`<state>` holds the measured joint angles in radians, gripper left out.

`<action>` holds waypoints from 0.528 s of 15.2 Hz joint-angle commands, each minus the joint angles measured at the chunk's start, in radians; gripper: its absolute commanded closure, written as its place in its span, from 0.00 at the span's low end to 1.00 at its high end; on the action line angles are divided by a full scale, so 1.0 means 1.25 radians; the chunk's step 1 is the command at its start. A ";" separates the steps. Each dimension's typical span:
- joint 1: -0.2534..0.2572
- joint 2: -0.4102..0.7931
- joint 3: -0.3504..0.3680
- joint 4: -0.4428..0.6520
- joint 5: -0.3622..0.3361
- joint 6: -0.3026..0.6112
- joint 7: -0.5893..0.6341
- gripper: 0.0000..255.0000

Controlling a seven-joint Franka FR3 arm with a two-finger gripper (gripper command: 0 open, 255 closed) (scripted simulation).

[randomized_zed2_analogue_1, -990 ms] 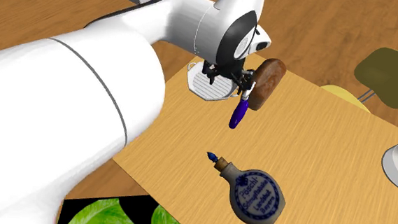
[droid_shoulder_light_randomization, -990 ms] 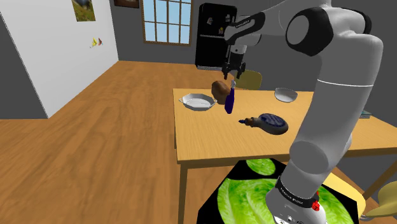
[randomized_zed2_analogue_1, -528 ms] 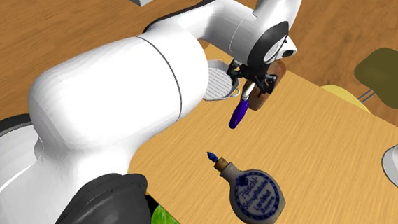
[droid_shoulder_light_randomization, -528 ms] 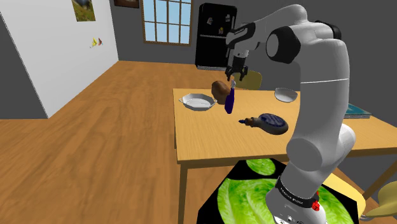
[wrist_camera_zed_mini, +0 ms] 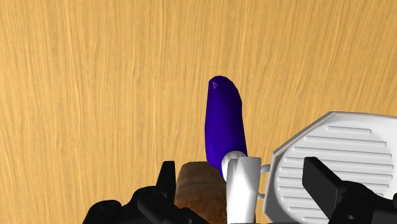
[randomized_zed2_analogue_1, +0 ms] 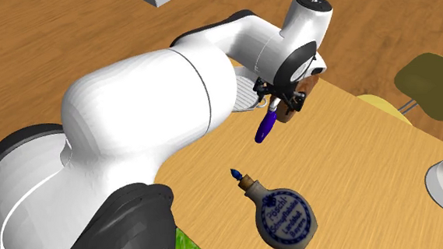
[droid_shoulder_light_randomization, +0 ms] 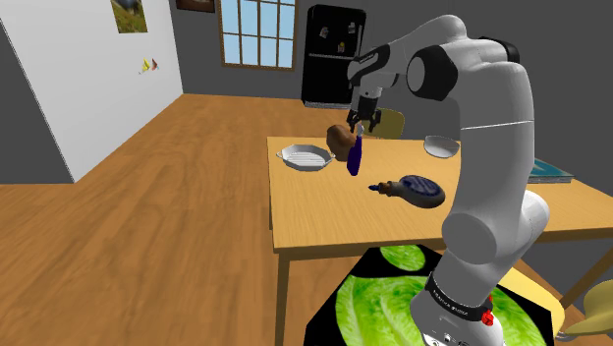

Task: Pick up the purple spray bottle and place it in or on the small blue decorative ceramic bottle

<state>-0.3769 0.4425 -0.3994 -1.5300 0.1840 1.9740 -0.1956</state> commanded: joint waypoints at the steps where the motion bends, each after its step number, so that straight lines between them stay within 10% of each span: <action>1: 0.001 0.000 0.000 -0.004 0.000 0.005 0.000 0.00; 6: 0.001 0.000 0.000 -0.004 0.000 0.004 0.000 0.00; 7: 0.001 0.000 0.000 -0.004 0.000 0.004 0.000 1.00; 8: 0.001 0.000 0.000 -0.004 0.000 0.004 0.000 1.00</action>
<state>-0.3762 0.4427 -0.3990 -1.5350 0.1845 1.9796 -0.1957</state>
